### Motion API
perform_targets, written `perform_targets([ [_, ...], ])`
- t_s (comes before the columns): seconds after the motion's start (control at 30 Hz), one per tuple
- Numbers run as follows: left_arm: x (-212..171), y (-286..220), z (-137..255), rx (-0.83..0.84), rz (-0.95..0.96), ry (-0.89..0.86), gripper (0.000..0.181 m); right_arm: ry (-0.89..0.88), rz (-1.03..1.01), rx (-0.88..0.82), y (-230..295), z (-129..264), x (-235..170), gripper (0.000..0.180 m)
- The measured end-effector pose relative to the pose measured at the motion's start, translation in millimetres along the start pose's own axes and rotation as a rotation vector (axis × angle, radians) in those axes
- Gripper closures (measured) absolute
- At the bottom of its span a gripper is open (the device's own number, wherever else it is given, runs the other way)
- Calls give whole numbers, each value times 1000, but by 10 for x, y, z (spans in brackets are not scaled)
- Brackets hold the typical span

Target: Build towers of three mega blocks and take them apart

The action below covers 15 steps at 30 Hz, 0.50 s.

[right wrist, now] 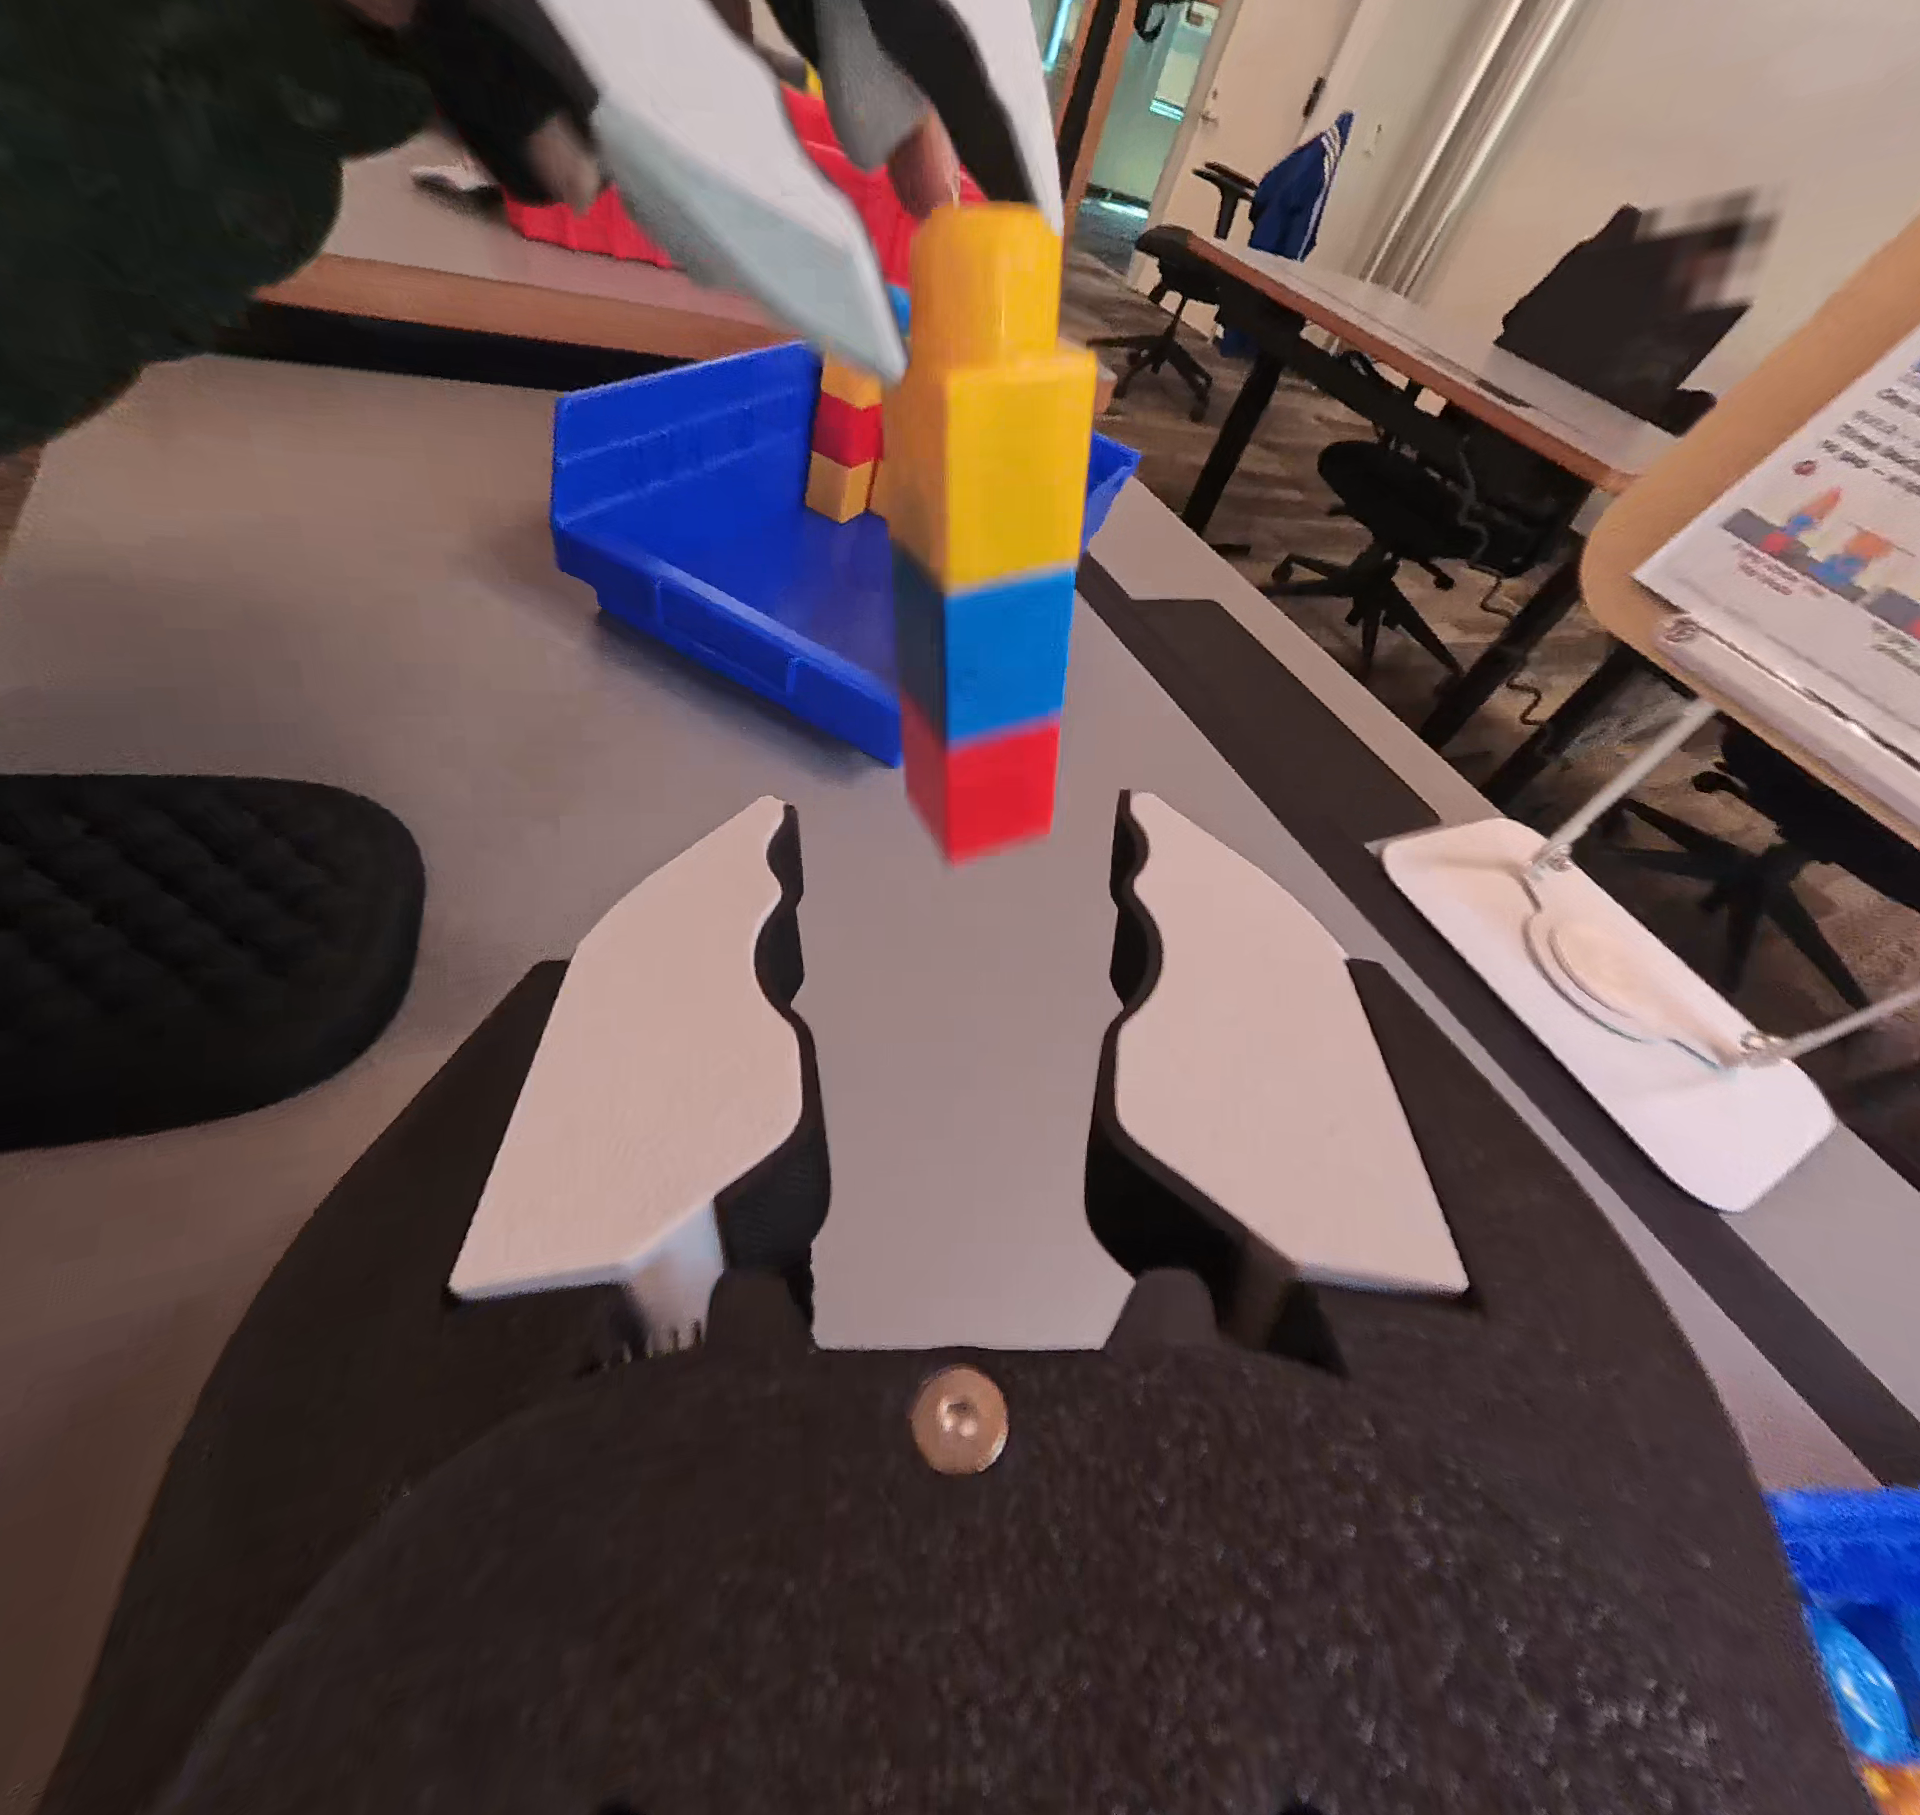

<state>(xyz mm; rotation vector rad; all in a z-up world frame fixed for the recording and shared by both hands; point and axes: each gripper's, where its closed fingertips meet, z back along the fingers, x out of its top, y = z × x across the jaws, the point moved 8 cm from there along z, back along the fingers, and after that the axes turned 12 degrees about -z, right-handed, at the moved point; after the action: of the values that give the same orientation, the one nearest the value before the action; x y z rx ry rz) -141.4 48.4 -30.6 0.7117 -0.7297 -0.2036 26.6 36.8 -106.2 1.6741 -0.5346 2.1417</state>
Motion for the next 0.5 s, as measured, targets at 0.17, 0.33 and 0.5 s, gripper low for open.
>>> perform_targets([
  [0.17, 308, -387, -312, -123, 29, -187, 152, 42, 50, 40, 55, -64, -250, 140],
  [0.33, 182, -349, -376, -168, 310, -523, 145, -206, -178, 227, -128, 227, -180, 144],
  [0.5, 43, -558, -647, -286, 405, -597, 130, -378, -336, 382, -184, 381, -82, 144],
])
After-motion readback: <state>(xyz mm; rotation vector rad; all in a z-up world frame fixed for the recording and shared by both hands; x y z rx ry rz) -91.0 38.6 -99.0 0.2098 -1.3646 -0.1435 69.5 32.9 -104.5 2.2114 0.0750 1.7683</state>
